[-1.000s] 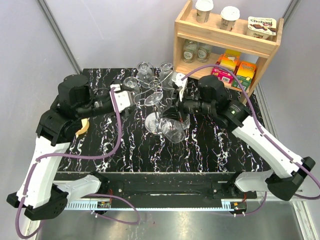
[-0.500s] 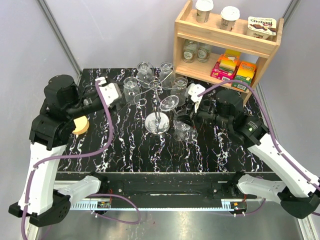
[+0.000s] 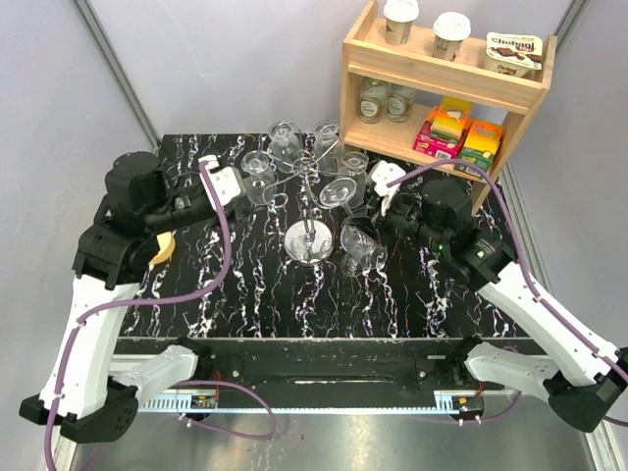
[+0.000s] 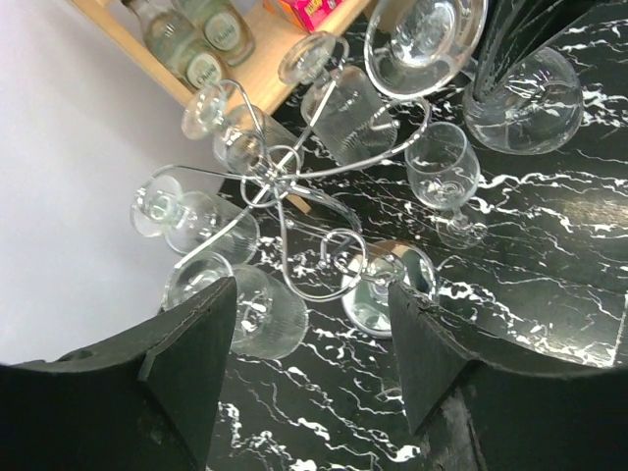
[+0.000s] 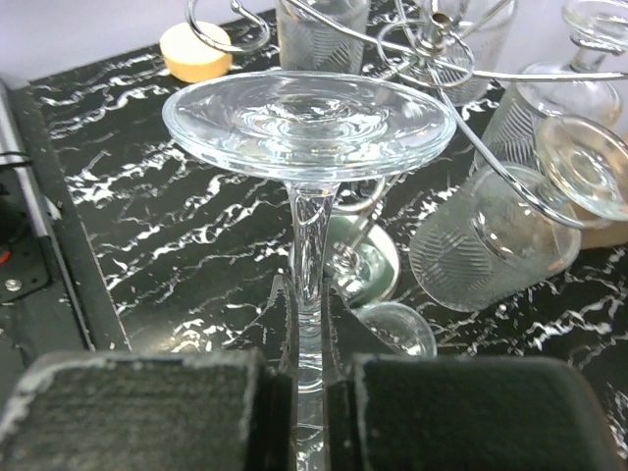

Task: Place the wine glass upside down on the wine glass rack
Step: Turn the wine glass upside down at the wine rack.

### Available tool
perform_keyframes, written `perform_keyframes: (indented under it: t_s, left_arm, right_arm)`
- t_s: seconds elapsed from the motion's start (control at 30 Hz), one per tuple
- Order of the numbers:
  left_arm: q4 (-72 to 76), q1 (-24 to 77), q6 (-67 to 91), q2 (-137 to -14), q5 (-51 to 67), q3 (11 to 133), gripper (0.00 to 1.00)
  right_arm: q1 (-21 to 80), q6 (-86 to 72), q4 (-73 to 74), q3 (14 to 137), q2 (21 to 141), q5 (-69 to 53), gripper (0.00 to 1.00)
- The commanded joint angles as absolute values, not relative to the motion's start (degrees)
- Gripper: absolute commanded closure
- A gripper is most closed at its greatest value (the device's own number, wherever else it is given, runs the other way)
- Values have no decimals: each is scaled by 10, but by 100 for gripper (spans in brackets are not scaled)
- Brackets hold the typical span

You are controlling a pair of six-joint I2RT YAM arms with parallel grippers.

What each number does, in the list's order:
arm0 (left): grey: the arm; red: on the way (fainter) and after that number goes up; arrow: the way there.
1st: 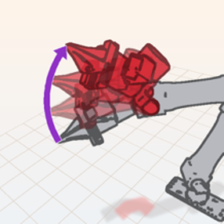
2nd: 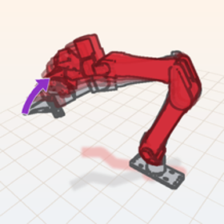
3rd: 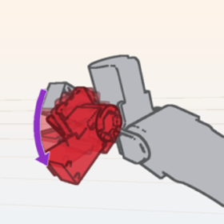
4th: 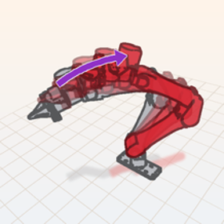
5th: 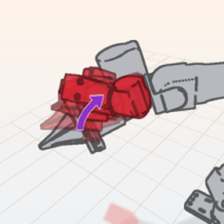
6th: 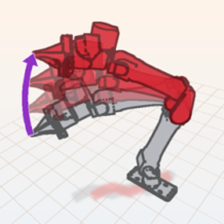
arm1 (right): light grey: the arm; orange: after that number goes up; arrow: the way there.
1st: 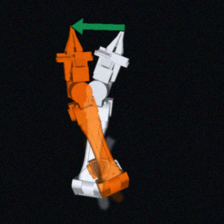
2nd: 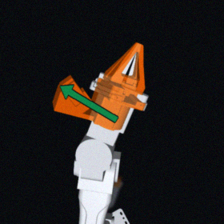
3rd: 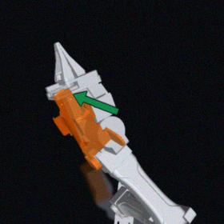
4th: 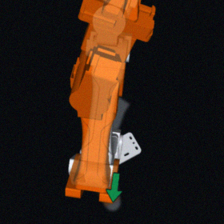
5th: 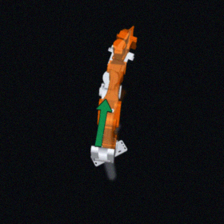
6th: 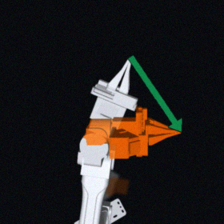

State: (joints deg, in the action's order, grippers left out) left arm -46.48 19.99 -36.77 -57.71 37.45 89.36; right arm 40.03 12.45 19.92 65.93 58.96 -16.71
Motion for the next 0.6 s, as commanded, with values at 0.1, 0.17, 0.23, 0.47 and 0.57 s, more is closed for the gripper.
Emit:
perform_keyframes:
  t_s: [0.1, 0.17, 0.23, 0.47, 0.57]
  left_arm:
    - [-413, 194, -345, -577, 409, 846, 33]
    - [-413, 194, -347, -580, 413, 841, 33]
    - [-413, 193, -347, -582, 413, 839, 33]
    - [-413, 190, -346, -582, 417, 835, 33]
    - [-413, 190, -347, -578, 417, 832, 33]
  right_arm:
    - [397, 66, 76, 652, 607, -225, 100]
    - [398, 68, 61, 641, 605, -210, 100]
    - [398, 68, 47, 633, 604, -188, 100]
    - [398, 72, 16, 604, 594, -136, 100]
    - [396, 69, 7, 602, 592, -111, 100]
